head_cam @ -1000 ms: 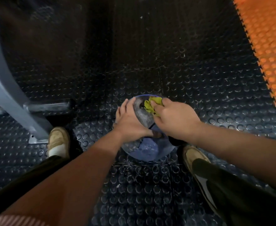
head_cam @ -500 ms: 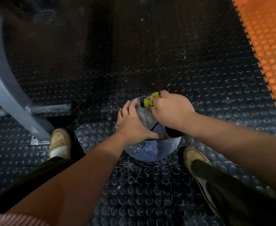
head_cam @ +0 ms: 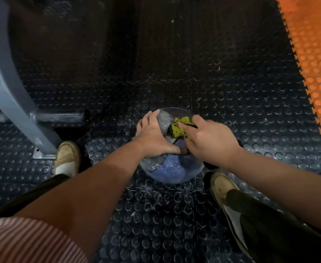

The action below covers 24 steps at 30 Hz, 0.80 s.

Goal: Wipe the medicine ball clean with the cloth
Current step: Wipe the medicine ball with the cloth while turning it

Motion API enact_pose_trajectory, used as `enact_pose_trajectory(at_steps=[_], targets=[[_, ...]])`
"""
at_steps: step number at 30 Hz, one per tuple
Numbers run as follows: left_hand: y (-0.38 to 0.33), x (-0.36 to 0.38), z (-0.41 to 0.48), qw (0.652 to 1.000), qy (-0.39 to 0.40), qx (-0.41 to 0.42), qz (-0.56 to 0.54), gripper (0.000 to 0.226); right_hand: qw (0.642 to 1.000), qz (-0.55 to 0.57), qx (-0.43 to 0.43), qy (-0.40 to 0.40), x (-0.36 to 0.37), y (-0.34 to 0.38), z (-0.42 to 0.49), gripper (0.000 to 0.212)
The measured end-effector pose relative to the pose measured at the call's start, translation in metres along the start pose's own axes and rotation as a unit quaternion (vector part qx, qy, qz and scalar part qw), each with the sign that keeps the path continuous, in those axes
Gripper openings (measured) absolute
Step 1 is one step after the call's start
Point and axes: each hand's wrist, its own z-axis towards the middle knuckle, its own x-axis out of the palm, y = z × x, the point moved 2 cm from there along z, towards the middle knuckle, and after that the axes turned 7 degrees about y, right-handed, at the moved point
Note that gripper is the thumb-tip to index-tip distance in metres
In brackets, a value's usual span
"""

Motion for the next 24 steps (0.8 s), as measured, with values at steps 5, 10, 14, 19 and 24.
enact_pose_trajectory(at_steps=[5, 10, 14, 19, 24], targets=[[-0.001, 0.009, -0.007, 0.999, -0.001, 0.003, 0.042, 0.145, 0.999, -0.012, 0.035, 0.027, -0.015, -0.006, 0.048, 0.034], [0.013, 0.029, -0.024, 0.996, -0.02, 0.048, 0.075, 0.149, 0.989, 0.044, 0.051, 0.135, -0.014, -0.009, 0.082, 0.031], [0.02, 0.027, -0.027, 0.999, -0.027, 0.035, 0.022, 0.151, 0.992, 0.082, 0.029, 0.096, -0.011, 0.003, 0.057, 0.028], [0.013, 0.015, -0.02, 0.998, -0.017, 0.045, -0.038, 0.14, 0.997, 0.062, -0.051, 0.018, -0.003, 0.018, 0.004, 0.04], [0.008, 0.012, -0.018, 0.999, 0.015, 0.049, -0.006, 0.138, 0.997, 0.05, -0.058, 0.02, 0.004, 0.015, -0.007, 0.047]])
